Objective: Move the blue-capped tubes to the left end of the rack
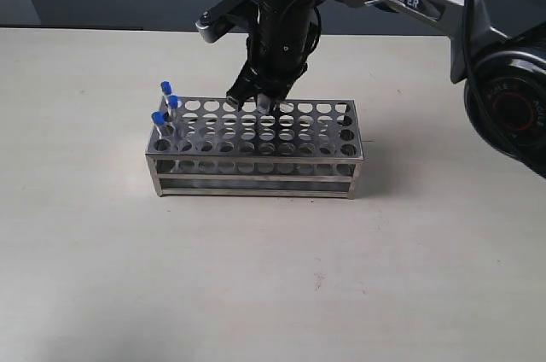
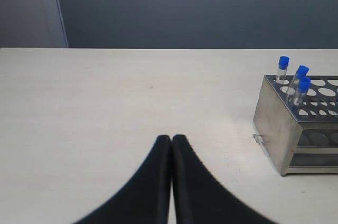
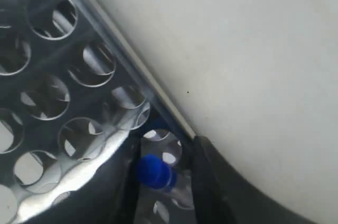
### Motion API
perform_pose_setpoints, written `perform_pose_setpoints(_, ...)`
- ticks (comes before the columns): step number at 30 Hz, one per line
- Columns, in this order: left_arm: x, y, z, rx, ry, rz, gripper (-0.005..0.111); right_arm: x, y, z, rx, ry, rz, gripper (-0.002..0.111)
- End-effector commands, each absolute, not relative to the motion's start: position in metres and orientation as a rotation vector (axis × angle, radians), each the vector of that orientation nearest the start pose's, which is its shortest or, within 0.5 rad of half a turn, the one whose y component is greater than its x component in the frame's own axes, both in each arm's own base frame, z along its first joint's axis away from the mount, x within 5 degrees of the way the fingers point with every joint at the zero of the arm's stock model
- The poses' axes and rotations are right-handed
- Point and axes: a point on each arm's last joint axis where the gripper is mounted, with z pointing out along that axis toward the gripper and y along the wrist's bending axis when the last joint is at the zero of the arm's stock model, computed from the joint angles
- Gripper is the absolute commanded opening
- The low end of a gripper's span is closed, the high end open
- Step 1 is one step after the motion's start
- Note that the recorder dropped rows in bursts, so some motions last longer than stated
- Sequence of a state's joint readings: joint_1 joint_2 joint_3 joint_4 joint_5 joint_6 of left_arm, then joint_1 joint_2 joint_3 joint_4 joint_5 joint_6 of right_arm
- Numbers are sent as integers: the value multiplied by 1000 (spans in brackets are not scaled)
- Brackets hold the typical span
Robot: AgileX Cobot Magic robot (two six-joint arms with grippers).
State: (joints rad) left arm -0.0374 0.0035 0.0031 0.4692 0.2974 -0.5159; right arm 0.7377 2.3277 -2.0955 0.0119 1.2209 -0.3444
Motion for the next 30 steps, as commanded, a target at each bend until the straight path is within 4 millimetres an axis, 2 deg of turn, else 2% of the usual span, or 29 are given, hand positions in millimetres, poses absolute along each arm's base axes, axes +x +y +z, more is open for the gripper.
perform_pose_setpoints(1,55,9,190,-114,1740,34,1,367,331,196,-1506,2510,69,3)
perform_pose_setpoints(2,55,9,190,-114,1740,34,1,367,331,196,-1505,2508,70,0)
perform_pose_setpoints(8,55,9,190,-114,1740,34,1,366,331,197,-1497,2523,75,0)
perform_pose_setpoints(12,55,10,190,-114,1741,34,1,358,337,208,-1510,2488,85,0)
perform_pose_setpoints(24,55,10,190,-114,1741,34,1,342,356,215,-1556,2408,111,0)
perform_pose_setpoints(30,55,10,190,-114,1741,34,1,339,358,219,-1556,2394,120,0)
